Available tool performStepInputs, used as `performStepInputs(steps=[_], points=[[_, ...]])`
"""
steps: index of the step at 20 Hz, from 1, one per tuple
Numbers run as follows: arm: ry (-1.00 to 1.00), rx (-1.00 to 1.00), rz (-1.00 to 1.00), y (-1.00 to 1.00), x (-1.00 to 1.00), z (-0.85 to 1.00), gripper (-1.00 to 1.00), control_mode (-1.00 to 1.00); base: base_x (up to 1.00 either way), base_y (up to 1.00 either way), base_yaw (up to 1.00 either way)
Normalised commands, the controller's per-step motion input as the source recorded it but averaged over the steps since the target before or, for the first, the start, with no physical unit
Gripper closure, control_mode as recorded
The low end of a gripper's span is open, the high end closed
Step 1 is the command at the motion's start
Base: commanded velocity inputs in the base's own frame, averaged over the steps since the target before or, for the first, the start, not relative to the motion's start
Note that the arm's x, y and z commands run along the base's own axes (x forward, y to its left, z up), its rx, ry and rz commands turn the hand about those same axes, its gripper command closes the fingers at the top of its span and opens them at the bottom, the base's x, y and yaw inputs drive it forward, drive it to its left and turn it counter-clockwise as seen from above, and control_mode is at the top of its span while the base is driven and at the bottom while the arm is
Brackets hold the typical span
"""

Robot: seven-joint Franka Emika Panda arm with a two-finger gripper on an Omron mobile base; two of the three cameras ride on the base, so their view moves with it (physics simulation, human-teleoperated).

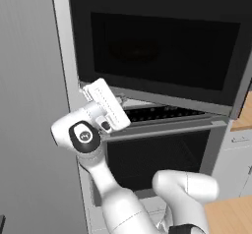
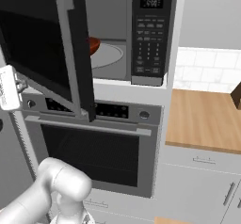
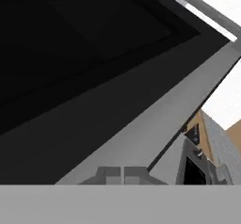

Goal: Open the microwave, place the bowl with waffle inside the microwave, then close the microwave door and turn it on.

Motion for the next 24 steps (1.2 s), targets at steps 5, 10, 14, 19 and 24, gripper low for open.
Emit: performStepInputs(steps=[5,10,14,19,24], points=[[-0.15,0.12,0.13,-0.61,0.15,0.43,1.00,-1.00,0.00,0.00,0.00],[-0.04,0.00,0.27,-0.10,-0.57,0.61,1.00,-1.00,0.00,0.00,0.00],[0.14,0.09,0.36,0.00,0.77,0.42,1.00,-1.00,0.00,0.00,0.00],[0.30,0.08,0.51,0.00,1.00,0.02,1.00,-1.00,0.00,0.00,0.00],[0.18,0.05,0.58,-0.30,0.82,0.00,1.00,-1.00,0.00,0.00,0.00]])
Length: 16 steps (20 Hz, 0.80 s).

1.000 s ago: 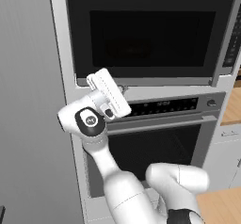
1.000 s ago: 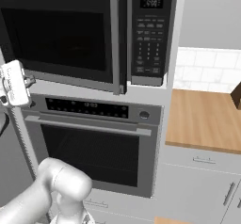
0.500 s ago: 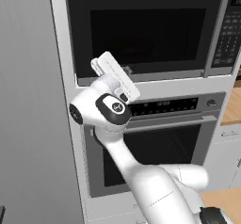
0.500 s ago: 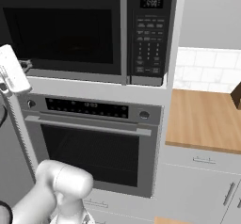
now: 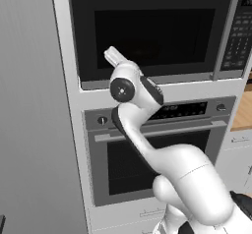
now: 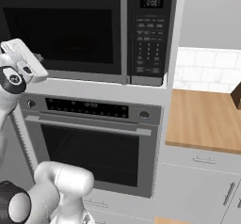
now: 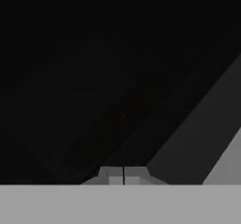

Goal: Open the microwave, place the bowl with waffle inside the microwave, then close the microwave door and turn it on.

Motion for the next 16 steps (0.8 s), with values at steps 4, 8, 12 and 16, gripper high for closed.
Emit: performStepInputs(steps=[4,8,12,16], points=[[0.10,0.00,0.58,-0.69,0.13,0.00,1.00,-1.00,0.00,0.00,0.00],[0.17,0.04,0.57,-0.63,0.03,0.00,1.00,-1.00,0.00,0.00,0.00],[0.20,0.26,0.34,-0.86,-0.18,0.20,1.00,-1.00,0.00,0.00,0.00],[0.23,0.22,0.03,-1.00,-0.61,0.76,1.00,-1.00,0.00,0.00,0.00]])
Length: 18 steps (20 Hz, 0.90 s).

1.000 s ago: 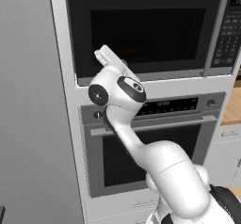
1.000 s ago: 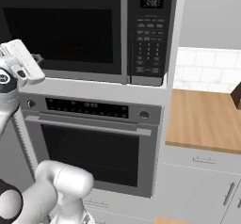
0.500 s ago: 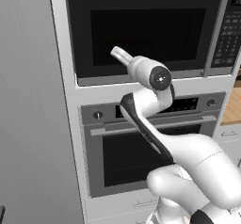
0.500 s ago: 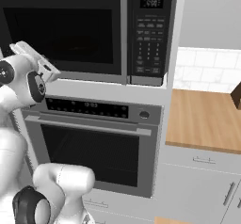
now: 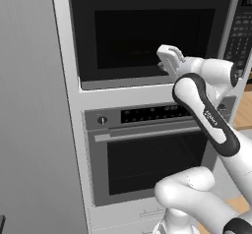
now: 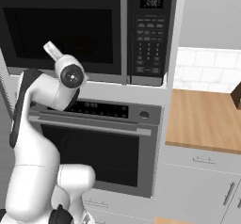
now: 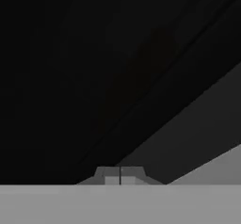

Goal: Open the microwave, place the bowl with waffle inside the microwave, then close the microwave door and turn it on.

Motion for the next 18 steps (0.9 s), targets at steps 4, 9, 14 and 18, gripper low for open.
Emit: performStepInputs(steps=[4,9,14,18], points=[[0.20,0.18,-0.01,-1.00,-0.29,0.32,1.00,-1.00,0.00,0.00,0.00],[0.12,0.28,0.03,-0.81,-0.07,0.02,1.00,-1.00,0.00,0.00,0.00],[0.04,0.29,0.00,-1.00,-0.41,0.00,1.00,-1.00,0.00,0.00,0.00],[0.04,0.20,-0.01,-0.93,-0.21,0.00,1.00,-1.00,0.00,0.00,0.00]])
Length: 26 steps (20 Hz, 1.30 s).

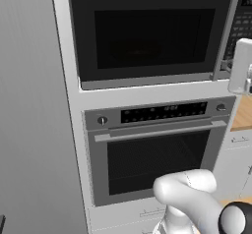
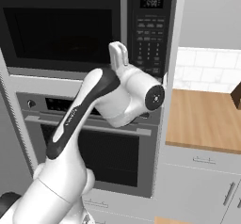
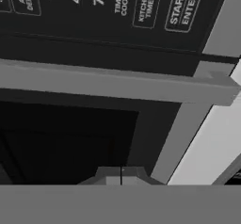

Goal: Open the microwave, place the bowl with waffle inside the microwave, then close the microwave door and turn it on.

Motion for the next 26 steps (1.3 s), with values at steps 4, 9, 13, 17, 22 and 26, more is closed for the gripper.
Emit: performStepInputs(steps=[4,9,13,17,22,26], points=[[0.01,0.10,-0.04,-0.59,0.00,0.00,1.00,-1.00,0.00,0.00,0.00],[0.02,0.02,-0.08,-0.35,0.14,-0.08,1.00,-1.00,0.00,0.00,0.00],[0.00,0.00,-0.09,-0.21,0.15,-0.26,1.00,-1.00,0.00,0.00,0.00],[0.00,0.01,-0.09,-0.18,0.24,-0.21,1.00,-1.00,0.00,0.00,0.00],[0.00,0.00,-0.04,0.00,0.44,-0.04,1.00,-1.00,0.00,0.00,0.00],[0.00,0.02,-0.04,-0.03,0.49,-0.02,1.00,-1.00,0.00,0.00,0.00]])
